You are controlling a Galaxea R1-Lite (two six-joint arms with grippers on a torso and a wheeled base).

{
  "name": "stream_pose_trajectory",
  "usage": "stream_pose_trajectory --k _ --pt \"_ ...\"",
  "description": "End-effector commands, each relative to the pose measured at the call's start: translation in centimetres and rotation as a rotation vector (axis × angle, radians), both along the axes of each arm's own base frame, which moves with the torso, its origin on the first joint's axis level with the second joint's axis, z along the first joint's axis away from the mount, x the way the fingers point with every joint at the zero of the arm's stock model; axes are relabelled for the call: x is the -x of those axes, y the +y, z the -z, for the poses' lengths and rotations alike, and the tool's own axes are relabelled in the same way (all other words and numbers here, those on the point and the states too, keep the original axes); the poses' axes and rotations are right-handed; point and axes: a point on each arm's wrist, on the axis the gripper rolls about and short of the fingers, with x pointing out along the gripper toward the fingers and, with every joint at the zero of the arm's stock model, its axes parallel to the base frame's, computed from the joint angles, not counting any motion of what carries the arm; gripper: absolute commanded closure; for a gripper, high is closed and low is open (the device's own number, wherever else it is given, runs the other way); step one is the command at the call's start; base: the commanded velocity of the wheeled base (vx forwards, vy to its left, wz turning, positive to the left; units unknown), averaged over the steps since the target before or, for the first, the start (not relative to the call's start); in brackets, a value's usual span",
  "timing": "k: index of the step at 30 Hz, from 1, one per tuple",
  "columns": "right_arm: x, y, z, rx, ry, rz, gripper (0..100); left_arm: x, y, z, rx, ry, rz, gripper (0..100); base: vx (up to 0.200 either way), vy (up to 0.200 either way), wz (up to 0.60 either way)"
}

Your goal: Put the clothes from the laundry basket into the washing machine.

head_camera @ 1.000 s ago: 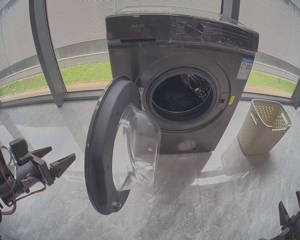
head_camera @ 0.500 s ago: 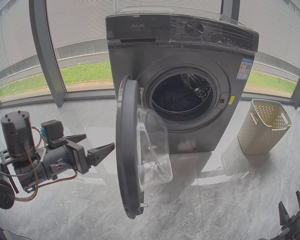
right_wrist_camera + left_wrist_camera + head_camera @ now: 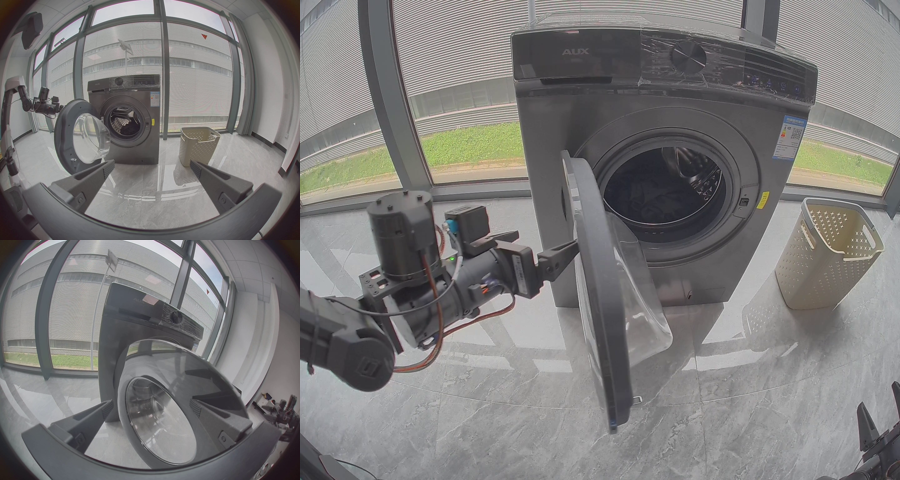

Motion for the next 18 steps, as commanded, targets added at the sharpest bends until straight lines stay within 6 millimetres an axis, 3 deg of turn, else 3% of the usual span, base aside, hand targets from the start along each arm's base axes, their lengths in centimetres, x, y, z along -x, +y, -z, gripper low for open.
stream_pose_trajectory --k 1,12,18 --pt "-0.1 0.0 0.4 0.0 0.016 0.0 0 -2.4 -2.8 1.5 0.006 0.03 0.005 0 0.0 0.0 0.0" --pt "-0.1 0.0 0.4 0.002 0.018 0.0 0 -4.6 -4.6 0.8 0.046 -0.001 0.0 0 0.0 0.0 0.0" --pt "-0.1 0.0 0.5 0.003 0.019 0.0 0 -7.4 -6.6 -0.2 0.101 -0.04 -0.005 0 0.0 0.0 0.0"
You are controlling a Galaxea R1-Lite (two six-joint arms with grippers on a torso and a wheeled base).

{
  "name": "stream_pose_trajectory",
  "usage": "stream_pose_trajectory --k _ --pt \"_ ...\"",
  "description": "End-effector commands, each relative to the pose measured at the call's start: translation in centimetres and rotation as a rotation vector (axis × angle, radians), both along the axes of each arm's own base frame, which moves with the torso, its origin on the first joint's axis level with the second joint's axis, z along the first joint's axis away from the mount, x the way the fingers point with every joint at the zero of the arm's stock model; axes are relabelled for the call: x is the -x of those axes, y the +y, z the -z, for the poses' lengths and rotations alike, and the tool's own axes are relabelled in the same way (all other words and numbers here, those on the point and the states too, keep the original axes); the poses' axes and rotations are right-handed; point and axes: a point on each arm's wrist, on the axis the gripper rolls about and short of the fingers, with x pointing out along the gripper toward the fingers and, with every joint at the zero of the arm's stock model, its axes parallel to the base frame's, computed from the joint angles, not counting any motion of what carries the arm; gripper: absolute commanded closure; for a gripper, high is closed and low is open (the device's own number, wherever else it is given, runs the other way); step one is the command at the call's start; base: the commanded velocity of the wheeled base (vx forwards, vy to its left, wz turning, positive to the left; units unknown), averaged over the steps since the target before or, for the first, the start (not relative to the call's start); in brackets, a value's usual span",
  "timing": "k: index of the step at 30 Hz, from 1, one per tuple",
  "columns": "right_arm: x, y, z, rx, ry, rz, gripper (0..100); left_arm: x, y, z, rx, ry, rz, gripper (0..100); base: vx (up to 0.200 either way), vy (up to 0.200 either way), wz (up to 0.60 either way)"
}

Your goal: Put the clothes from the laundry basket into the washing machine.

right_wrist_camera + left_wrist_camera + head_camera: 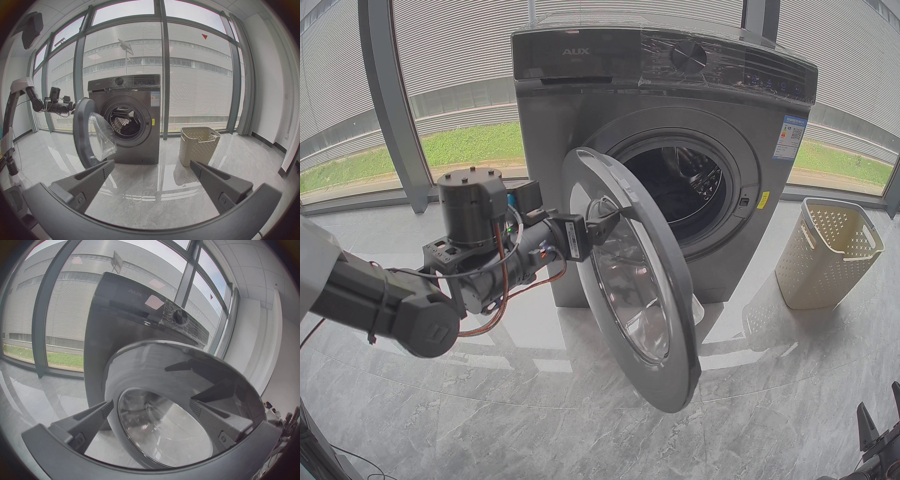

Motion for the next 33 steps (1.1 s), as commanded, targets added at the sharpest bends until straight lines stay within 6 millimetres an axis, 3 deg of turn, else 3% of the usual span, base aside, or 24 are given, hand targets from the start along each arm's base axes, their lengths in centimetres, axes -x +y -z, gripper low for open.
stream_pose_trajectory --k 1,5,11,13,18,23,24,25,33 --pt "-0.1 0.0 0.4 0.001 0.018 0.0 0 -3.0 -2.1 0.2 0.028 -0.02 -0.003 0 0.0 0.0 0.0" --pt "-0.1 0.0 0.5 0.0 0.019 0.0 0 -3.9 -2.7 0.6 0.034 0.001 -0.025 0 0.0 0.0 0.0" --pt "-0.1 0.0 0.5 0.001 0.019 -0.002 0 -2.8 -1.8 1.1 0.027 0.045 -0.033 0 0.0 0.0 0.0" --pt "-0.1 0.0 0.5 0.001 0.018 0.0 0 -1.3 -0.8 0.6 0.019 0.051 -0.035 0 0.0 0.0 0.0" --pt "-0.1 0.0 0.4 0.0 0.016 0.0 0 5.9 3.7 -0.4 -0.018 0.073 -0.022 0 0.0 0.0 0.0" --pt "-0.1 0.0 0.4 0.0 0.018 0.0 0 13.4 9.1 0.1 -0.067 0.096 -0.024 0 0.0 0.0 0.0" --pt "-0.1 0.0 0.4 0.0 0.018 0.0 0 13.6 9.2 0.0 -0.067 0.096 -0.023 0 0.0 0.0 0.0" --pt "-0.1 0.0 0.4 0.001 0.016 0.0 0 15.7 10.8 0.6 -0.075 0.102 -0.023 0 0.0 0.0 0.0" --pt "-0.1 0.0 0.4 0.0 0.018 0.0 0 21.7 16.2 4.0 -0.059 0.067 -0.135 0 0.0 0.0 0.0"
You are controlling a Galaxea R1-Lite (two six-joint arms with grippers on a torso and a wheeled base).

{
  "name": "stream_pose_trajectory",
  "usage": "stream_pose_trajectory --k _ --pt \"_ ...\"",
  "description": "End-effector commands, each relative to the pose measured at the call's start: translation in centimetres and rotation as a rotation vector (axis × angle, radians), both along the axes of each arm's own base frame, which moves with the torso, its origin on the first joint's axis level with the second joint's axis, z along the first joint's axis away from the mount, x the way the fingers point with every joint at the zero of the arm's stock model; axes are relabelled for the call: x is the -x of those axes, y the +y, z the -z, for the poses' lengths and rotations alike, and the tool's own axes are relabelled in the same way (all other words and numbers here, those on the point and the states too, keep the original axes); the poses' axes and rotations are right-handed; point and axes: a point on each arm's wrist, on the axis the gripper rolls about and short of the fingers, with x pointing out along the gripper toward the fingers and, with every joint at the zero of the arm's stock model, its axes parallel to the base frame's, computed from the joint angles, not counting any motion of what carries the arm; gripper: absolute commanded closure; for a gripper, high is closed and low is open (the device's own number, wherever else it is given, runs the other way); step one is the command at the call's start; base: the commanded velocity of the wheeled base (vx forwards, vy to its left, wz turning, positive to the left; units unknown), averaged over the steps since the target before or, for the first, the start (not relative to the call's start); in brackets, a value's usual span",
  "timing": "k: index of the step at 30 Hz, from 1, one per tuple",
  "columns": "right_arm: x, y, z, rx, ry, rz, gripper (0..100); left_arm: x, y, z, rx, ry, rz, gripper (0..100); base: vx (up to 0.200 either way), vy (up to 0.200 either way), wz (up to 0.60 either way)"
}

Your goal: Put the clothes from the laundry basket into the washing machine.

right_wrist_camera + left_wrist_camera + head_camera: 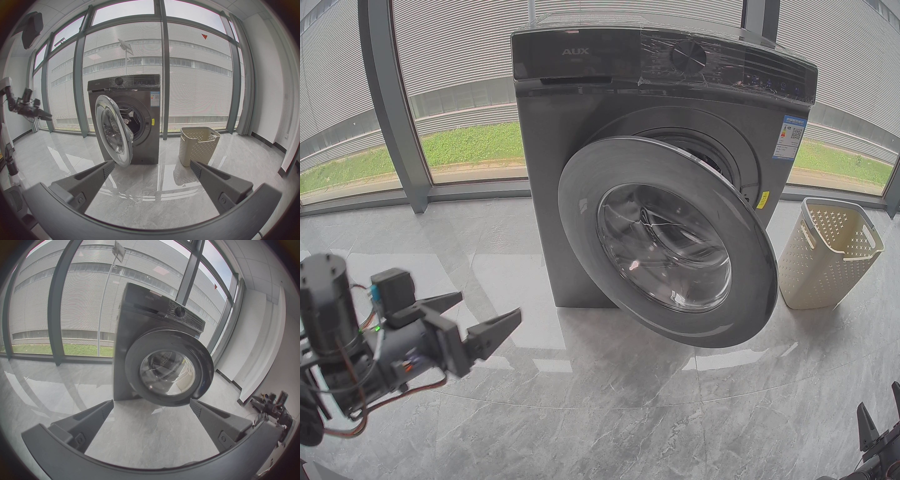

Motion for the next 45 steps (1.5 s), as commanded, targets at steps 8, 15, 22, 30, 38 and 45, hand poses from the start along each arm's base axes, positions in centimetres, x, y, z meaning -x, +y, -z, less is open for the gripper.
stream_pose_trajectory --k 8,15,22,30,38,45 --pt "-0.1 0.0 0.5 0.0 0.018 0.0 0 11.5 9.3 3.2 0.007 -0.199 -0.279 0 0.0 0.0 0.0" --pt "-0.1 0.0 0.5 0.001 0.018 0.0 0 14.2 10.1 5.3 -0.016 -0.298 -0.346 0 0.0 0.0 0.0" --pt "-0.1 0.0 0.5 0.001 0.018 0.0 0 16.5 10.3 8.5 -0.068 -0.277 -0.414 0 0.0 0.0 0.0" --pt "-0.1 0.0 0.4 0.001 0.017 0.0 0 17.9 10.2 10.5 -0.102 -0.25 -0.459 0 0.0 0.0 0.0" --pt "-0.1 0.0 0.4 0.001 0.017 0.0 0 17.9 10.3 11.1 -0.142 -0.199 -0.476 0 0.0 0.0 0.0" --pt "-0.1 0.0 0.4 0.001 0.017 0.0 0 18.3 10.4 11.2 -0.126 -0.263 -0.451 0 0.0 0.0 0.0"
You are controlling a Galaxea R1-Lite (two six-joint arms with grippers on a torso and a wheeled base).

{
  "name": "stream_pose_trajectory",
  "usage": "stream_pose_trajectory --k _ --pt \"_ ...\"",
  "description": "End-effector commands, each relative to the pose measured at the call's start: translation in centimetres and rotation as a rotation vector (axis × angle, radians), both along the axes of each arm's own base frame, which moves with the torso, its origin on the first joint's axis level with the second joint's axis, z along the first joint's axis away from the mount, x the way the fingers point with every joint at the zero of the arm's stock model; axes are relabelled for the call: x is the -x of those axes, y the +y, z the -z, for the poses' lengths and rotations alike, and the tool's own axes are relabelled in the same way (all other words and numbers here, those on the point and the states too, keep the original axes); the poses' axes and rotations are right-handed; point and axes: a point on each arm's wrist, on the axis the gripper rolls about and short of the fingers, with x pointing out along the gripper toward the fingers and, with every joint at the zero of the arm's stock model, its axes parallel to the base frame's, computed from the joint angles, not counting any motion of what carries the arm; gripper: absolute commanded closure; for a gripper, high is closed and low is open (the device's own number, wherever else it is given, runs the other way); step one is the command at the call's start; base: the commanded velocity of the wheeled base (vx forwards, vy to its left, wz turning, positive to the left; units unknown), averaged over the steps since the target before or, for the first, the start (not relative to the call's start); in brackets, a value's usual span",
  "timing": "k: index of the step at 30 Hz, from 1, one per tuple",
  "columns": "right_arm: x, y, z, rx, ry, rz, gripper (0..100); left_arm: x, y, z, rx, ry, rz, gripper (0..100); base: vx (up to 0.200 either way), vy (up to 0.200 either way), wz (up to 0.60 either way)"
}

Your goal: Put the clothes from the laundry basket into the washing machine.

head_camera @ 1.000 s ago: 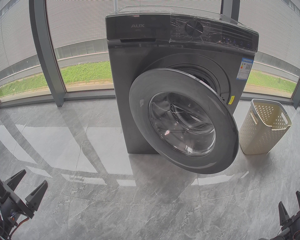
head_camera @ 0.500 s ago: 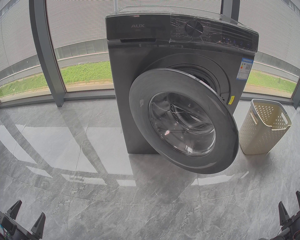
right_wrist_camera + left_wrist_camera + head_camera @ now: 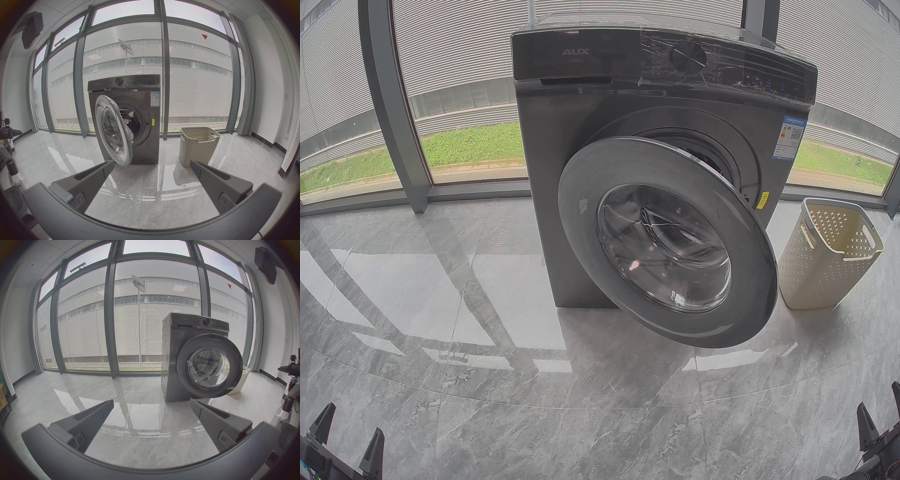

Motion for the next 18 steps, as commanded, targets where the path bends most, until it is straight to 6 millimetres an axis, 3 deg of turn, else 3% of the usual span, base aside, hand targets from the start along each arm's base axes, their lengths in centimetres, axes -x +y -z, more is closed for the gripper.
stream_pose_trajectory --k 1,10,18 --pt "-0.13 0.0 0.44 0.001 0.017 0.0 0 0.24 0.03 0.58 0.001 -0.028 0.017 0 0.0 0.0 0.0" --pt "-0.12 0.02 0.44 0.005 0.016 -0.005 0 0.24 0.04 0.58 0.004 -0.028 0.011 0 0.0 0.0 0.0" --pt "-0.09 0.08 0.25 0.034 0.005 -0.029 0 0.22 0.08 0.56 0.014 -0.028 -0.006 0 0.0 -0.2 0.0"
